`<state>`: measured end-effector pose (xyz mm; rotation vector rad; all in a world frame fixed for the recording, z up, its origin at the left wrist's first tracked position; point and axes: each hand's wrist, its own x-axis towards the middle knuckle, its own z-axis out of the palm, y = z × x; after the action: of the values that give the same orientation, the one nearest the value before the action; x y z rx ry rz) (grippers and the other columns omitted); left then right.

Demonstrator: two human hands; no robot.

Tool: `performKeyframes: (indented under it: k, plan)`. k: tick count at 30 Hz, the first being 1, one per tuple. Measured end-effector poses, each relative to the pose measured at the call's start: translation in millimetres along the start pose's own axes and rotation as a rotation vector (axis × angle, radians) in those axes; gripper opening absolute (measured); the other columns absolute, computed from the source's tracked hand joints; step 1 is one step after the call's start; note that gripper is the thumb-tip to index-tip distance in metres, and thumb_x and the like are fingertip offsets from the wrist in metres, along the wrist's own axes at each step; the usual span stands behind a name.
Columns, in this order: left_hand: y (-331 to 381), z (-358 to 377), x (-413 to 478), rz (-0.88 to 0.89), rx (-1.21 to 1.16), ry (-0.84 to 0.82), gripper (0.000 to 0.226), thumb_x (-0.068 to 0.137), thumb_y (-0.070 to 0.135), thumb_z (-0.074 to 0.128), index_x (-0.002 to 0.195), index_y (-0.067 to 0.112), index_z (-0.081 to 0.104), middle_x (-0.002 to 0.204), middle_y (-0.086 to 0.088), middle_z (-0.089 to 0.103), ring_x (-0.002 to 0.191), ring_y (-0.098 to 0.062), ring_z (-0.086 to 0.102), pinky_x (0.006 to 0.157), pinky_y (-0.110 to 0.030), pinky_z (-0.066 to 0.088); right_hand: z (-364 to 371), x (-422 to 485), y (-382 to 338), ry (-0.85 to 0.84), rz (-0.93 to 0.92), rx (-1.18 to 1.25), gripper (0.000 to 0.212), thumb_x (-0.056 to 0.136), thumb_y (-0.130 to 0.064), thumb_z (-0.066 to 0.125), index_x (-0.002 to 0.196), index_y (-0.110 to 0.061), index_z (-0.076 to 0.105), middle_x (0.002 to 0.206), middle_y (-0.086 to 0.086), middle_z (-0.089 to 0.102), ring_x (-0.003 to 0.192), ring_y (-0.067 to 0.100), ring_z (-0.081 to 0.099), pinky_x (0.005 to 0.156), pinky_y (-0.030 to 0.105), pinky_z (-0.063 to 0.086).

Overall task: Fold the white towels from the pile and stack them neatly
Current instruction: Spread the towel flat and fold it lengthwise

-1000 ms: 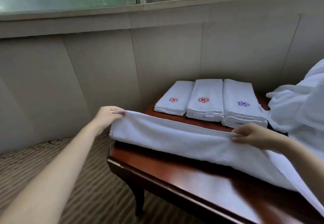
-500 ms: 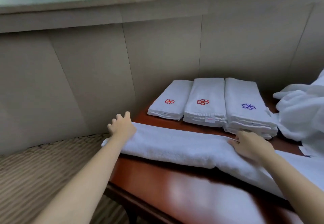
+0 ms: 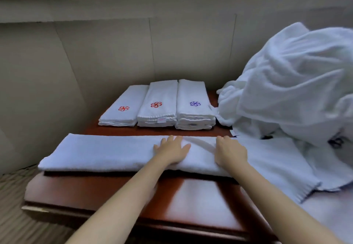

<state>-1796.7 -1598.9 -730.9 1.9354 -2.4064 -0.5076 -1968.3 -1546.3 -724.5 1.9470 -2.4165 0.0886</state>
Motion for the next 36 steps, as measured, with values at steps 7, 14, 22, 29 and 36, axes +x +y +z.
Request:
performKeyframes:
  k: [7, 14, 22, 29, 36]
  plan:
    - [-6.6, 21.1, -17.5, 0.09, 0.164, -0.007, 0.068, 0.092, 0.068, 0.022, 0.151, 0.042, 0.001, 0.161, 0.004, -0.01, 0.148, -0.022, -0.006, 0.115, -0.053, 0.0, -42.7, -32.7, 119.0, -0.29, -0.007, 0.147, 0.02, 0.08, 0.0, 0.039, 0.088, -0.008, 0.056, 0.105, 0.011, 0.061, 0.091, 0.029, 0.054, 0.064, 0.028, 0.037]
    - [-15.1, 19.0, -27.2, 0.142, 0.16, -0.063, 0.069, 0.091, 0.069, 0.029, 0.149, 0.047, 0.001, 0.16, 0.008, -0.01, 0.147, -0.016, -0.01, 0.116, -0.051, -0.004, -20.6, -54.5, 180.3, -0.023, 0.394, 0.502, 0.019, 0.08, -0.02, 0.064, 0.069, -0.008, 0.055, 0.077, 0.009, 0.057, 0.079, 0.029, 0.058, 0.054, 0.027, 0.034]
    - [21.3, 28.1, -15.6, -0.081, 0.177, 0.011, 0.062, 0.083, 0.079, 0.013, 0.142, 0.061, 0.004, 0.159, 0.014, 0.002, 0.147, -0.019, 0.0, 0.107, -0.065, 0.007, -2.7, -39.9, 172.1, 0.219, 0.604, 0.41, 0.025, 0.1, -0.024, 0.041, 0.112, -0.007, 0.055, 0.113, 0.02, 0.06, 0.105, 0.04, 0.056, 0.069, 0.033, 0.036]
    - [21.9, 32.5, -6.6, -0.107, 0.106, 0.132, 0.05, 0.088, 0.071, 0.019, 0.134, 0.055, 0.028, 0.145, 0.007, 0.025, 0.136, -0.019, 0.02, 0.101, -0.063, 0.018, 4.1, -28.5, 168.9, 0.093, 0.558, 0.202, 0.031, 0.099, -0.011, 0.034, 0.126, -0.006, 0.047, 0.122, 0.017, 0.058, 0.111, 0.038, 0.056, 0.071, 0.034, 0.039]
    - [27.5, 22.5, 11.8, -0.036, -0.11, 0.34, 0.01, 0.096, 0.04, 0.044, 0.09, 0.037, 0.051, 0.106, 0.005, 0.047, 0.112, -0.022, 0.04, 0.101, -0.056, 0.025, -8.0, -27.5, 157.1, 0.129, 0.581, 0.118, 0.035, 0.089, -0.003, 0.049, 0.124, -0.004, 0.043, 0.123, 0.019, 0.051, 0.108, 0.039, 0.053, 0.072, 0.038, 0.043]
